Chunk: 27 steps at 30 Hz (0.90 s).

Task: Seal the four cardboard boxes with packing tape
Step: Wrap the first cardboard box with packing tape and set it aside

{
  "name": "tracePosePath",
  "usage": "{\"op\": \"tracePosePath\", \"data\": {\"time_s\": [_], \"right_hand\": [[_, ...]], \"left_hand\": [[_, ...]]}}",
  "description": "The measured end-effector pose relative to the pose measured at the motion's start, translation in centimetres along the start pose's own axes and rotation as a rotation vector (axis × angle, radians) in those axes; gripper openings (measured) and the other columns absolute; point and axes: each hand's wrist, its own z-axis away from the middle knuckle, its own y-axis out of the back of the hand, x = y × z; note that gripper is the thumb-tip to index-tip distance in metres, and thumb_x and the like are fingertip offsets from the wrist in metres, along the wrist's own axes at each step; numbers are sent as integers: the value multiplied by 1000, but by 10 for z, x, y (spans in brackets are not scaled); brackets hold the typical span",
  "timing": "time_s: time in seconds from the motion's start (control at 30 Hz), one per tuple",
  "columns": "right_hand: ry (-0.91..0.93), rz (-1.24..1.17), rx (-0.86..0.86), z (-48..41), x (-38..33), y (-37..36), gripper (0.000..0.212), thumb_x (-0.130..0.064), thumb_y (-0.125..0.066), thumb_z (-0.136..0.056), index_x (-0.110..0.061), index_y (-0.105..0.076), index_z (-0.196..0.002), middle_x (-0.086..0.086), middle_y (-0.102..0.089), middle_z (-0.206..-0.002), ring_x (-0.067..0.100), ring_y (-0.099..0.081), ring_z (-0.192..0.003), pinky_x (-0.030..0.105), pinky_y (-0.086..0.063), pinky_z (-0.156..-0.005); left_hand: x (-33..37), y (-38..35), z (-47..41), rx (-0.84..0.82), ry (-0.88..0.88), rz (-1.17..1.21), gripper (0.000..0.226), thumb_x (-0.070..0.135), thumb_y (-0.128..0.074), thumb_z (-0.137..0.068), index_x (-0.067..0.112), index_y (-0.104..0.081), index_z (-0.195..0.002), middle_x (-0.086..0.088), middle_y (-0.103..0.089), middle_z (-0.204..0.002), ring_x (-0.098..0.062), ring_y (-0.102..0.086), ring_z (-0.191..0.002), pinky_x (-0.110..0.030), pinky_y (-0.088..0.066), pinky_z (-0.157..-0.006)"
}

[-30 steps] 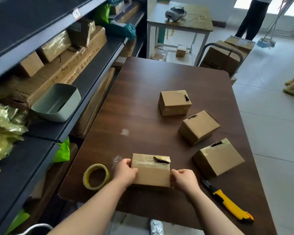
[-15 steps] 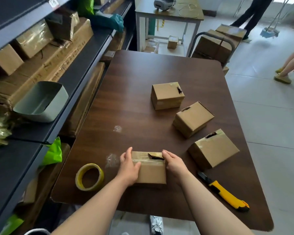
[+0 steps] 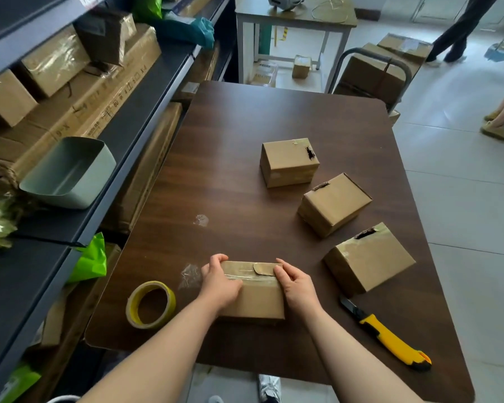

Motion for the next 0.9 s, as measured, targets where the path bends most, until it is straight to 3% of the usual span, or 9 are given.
{"op": "tracePosePath", "data": {"time_s": [0.1, 0.2, 0.3, 0.5, 0.77, 0.9], "right_hand": [[-7, -48, -20, -1, -1, 3, 38, -24, -59, -96, -17, -58, -134, -2, -61, -128, 4, -56, -107, 6, -44, -73], [-36, -148, -61, -1, 3, 2, 37, -23, -60, -96, -22, -58, -133, 0, -60, -129, 7, -60, -106, 12, -51, -74], [-72, -254, -93, 2, 7, -1, 41, -22, -62, -94, -26, -56, -135, 1, -60, -129, 14, -64, -108, 23, -55, -79], [-102, -341, -117, 4, 7, -2, 42, -18, -59, -95, -26, -53, -136, 4, -62, -126, 15, -67, -100, 24, -56, -69], [-129, -335, -115, 4, 6, -3, 41, -25, -54, -98, -26, -51, -139, 4, -63, -126, 19, -67, -106, 30, -56, -80], [-135, -349, -124, 4, 7, -3, 43, -22, -55, -98, -28, -50, -140, 6, -63, -127, 21, -67, -106, 33, -57, -80]], "left_hand": [[13, -2, -8, 15, 81, 75, 56, 47, -72, -77, 28, -41, -119, -2, -28, -134, -25, -41, -116, -36, -41, -99], [13, -11, -13, 68, 114, 33, 67, 66, -74, -64, 33, -37, -109, 0, -28, -127, -27, -41, -120, -42, -43, -101], [11, -18, -11, 129, 121, -42, 68, 64, -76, -63, 34, -32, -106, 0, -28, -125, -26, -39, -119, -42, -45, -96], [14, -21, -11, 150, 116, -88, 61, 54, -74, -73, 32, -29, -107, -2, -29, -127, -25, -38, -119, -40, -46, -94], [11, -17, -13, 91, 101, -52, 58, 56, -69, -78, 31, -30, -112, -3, -26, -134, -27, -33, -125, -41, -41, -101], [11, -18, -11, 115, 81, -106, 59, 54, -71, -77, 31, -29, -112, -3, -28, -130, -25, -36, -121, -39, -43, -95]]}}
